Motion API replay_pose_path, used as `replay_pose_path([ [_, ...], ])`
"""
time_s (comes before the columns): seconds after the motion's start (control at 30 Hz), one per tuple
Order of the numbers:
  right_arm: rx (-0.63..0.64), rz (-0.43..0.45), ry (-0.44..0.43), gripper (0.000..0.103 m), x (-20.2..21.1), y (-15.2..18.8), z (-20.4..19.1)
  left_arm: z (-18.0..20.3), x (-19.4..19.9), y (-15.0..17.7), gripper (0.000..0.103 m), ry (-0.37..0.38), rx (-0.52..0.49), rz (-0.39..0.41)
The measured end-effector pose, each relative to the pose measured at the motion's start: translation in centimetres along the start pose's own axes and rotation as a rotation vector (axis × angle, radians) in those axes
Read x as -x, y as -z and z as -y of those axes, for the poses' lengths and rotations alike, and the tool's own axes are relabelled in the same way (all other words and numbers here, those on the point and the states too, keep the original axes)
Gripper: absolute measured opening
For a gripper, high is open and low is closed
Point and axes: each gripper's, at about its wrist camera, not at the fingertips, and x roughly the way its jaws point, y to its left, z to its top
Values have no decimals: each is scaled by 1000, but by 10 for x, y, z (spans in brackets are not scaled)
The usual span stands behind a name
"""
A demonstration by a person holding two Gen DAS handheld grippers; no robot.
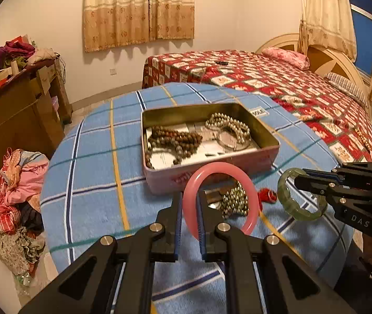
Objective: Organize jewelry
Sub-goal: 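Lift the pink and jade bangles and carry both over the tin, then lower the pink bangle into the tin and open the left gripper while the right releases the jade bangle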
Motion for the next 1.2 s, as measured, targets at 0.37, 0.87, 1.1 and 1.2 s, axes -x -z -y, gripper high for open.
replay_pose_path([
  [0.37, 8, 44, 12, 10, 2, -25, 7, -7, 3, -28, 10, -20, -5, 50],
  [0.87, 21, 70, 24, 10, -2, -48, 16, -16, -9, -46, 10, -31, -8, 57],
  [1.1, 36, 70, 24, 10, -7, -56, 15, -18, -14, -55, 10, -31, -13, 59],
  [1.2, 36, 70, 24, 10, -9, -60, 17, -19, -17, -59, 10, -32, -18, 58],
])
